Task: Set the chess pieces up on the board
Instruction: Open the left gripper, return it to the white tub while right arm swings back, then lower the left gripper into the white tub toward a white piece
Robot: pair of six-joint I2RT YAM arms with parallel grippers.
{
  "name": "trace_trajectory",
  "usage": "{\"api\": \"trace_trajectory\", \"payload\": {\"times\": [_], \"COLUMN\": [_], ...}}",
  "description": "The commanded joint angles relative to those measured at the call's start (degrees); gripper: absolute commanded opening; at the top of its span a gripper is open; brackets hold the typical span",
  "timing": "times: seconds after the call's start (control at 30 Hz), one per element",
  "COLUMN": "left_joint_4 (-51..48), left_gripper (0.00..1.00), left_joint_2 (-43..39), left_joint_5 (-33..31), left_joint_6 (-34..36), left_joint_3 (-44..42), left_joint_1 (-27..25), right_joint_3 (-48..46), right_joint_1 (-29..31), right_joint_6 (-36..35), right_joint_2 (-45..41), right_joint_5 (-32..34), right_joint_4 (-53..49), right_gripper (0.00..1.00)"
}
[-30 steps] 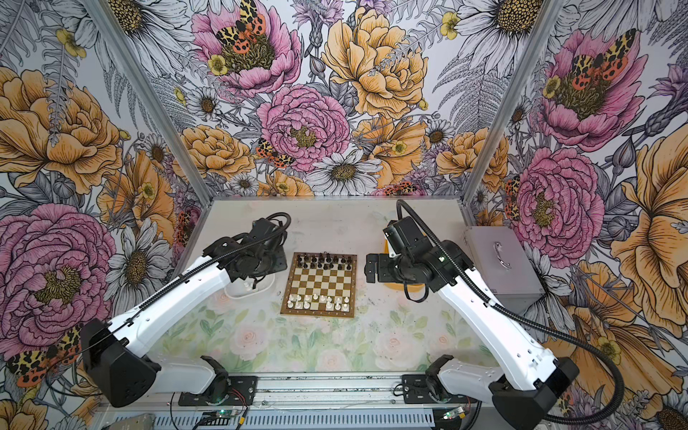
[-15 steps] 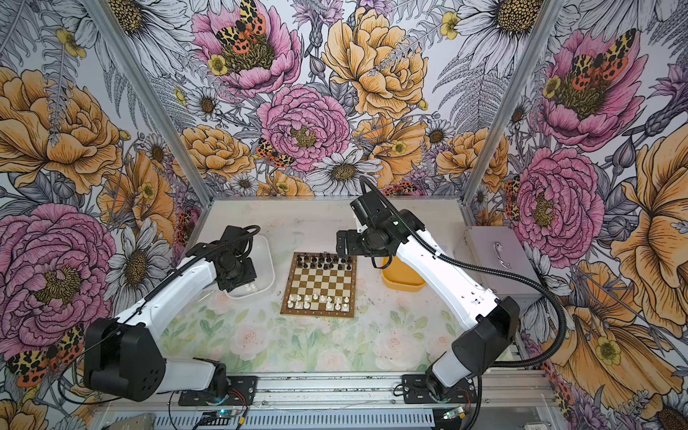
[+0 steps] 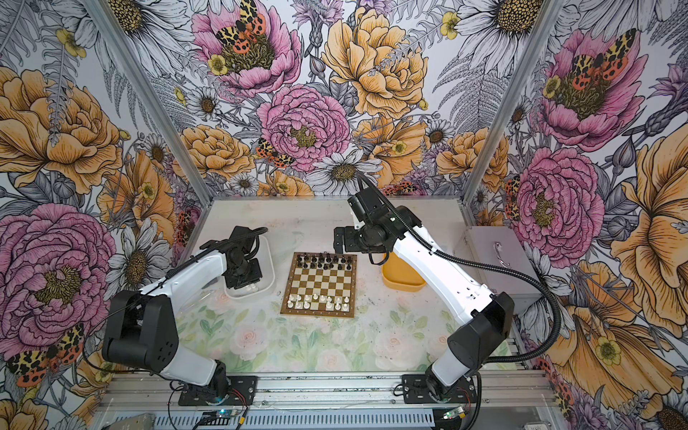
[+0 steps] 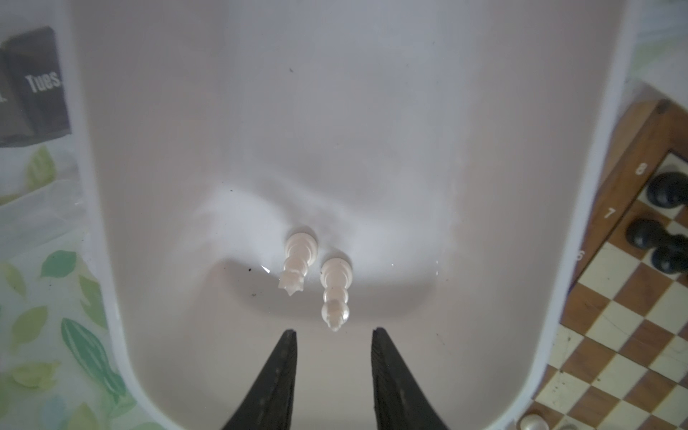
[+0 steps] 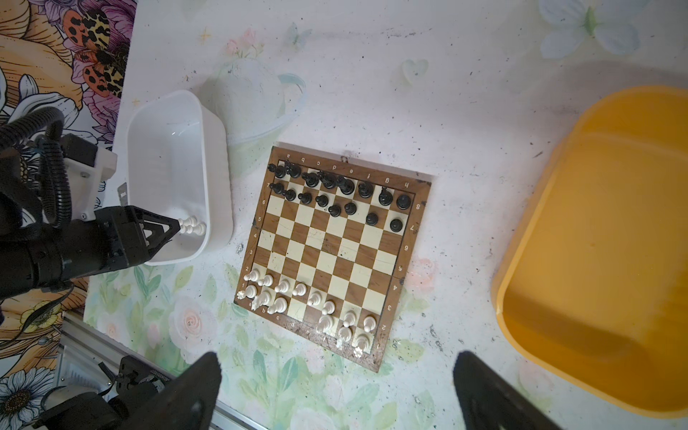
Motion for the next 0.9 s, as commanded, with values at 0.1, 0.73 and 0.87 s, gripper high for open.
{"api": "trace_trajectory", "payload": {"times": [0.1,0.73,0.87], "left_joint_4": [2.7,5.0,5.0], "left_gripper": [0.35,0.3,0.26], "left_joint_2": [1.6,5.1,5.3], "left_joint_5": [1.3,0.9,1.1], "left_joint_6": [1.3,2.6,2.7], "left_joint_3": [0.7,0.1,0.2], "left_joint_1": [0.4,1.0,1.0], "right_joint_3": [1.1,-1.1,-1.2], "right_joint_1": [-0.9,-1.3,-1.4], "right_joint_6": [-1.1,-0.2,-0.2], "right_joint_2": [-0.3,-2.2,-2.3], "right_joint_5": [0.1,1.3,1.5], "right_joint_4": [0.5,0.5,0.5], "right_gripper": [1.0,1.0,1.0]}}
